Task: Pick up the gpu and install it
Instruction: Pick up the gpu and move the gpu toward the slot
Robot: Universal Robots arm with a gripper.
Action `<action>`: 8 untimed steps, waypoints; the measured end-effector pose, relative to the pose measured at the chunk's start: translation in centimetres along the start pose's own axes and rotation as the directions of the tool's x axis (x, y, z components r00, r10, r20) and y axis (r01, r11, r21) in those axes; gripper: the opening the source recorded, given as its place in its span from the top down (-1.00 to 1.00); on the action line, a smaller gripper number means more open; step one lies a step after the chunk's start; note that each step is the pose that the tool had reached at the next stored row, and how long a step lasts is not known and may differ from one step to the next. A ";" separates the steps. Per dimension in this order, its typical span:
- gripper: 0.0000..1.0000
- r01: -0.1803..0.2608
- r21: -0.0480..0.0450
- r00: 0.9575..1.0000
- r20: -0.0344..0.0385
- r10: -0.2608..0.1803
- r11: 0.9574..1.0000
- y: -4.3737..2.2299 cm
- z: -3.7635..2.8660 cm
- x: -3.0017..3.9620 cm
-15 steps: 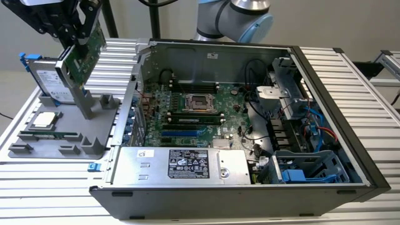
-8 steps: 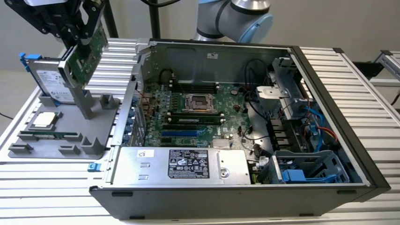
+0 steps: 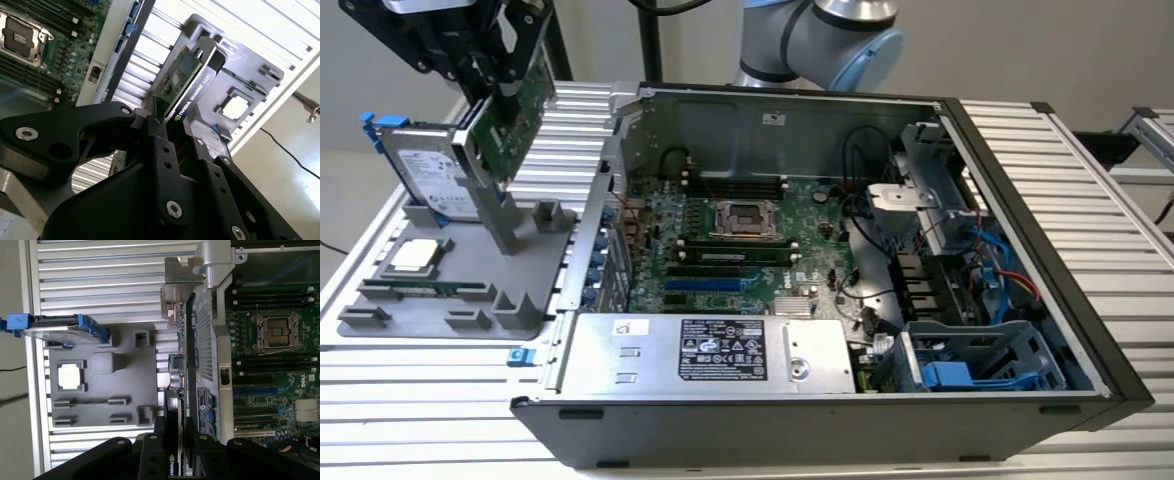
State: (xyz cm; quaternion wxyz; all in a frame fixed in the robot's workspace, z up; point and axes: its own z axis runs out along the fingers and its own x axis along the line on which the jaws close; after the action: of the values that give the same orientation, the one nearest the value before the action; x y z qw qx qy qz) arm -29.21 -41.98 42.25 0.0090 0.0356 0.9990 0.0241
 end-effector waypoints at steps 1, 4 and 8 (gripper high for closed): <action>1.00 0.000 0.000 1.000 0.000 0.000 1.000 0.00 0.00 -0.06; 1.00 0.000 0.000 1.000 0.000 0.000 1.000 0.02 0.01 -0.25; 1.00 0.000 0.000 1.000 0.000 0.000 1.000 0.04 0.01 -0.50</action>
State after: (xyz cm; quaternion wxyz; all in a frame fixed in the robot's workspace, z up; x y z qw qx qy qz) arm -28.71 -41.98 42.25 0.0090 0.0356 0.9990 0.0241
